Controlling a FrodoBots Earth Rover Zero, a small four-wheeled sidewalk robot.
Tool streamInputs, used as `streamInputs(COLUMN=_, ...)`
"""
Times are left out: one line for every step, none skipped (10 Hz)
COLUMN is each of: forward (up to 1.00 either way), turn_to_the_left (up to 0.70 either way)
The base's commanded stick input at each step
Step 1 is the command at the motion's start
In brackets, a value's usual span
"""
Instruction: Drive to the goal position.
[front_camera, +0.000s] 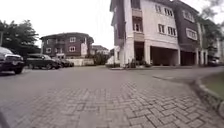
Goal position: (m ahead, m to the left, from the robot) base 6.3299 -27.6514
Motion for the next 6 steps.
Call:
streamInputs(forward=0.70, turn_to_the_left=0.00)
streamInputs(forward=0.70, turn_to_the_left=0.00)
streamInputs(forward=0.70, turn_to_the_left=0.00)
streamInputs(forward=0.70, turn_to_the_left=-0.03)
streamInputs(forward=0.70, turn_to_the_left=-0.14)
streamInputs(forward=0.70, turn_to_the_left=-0.35)
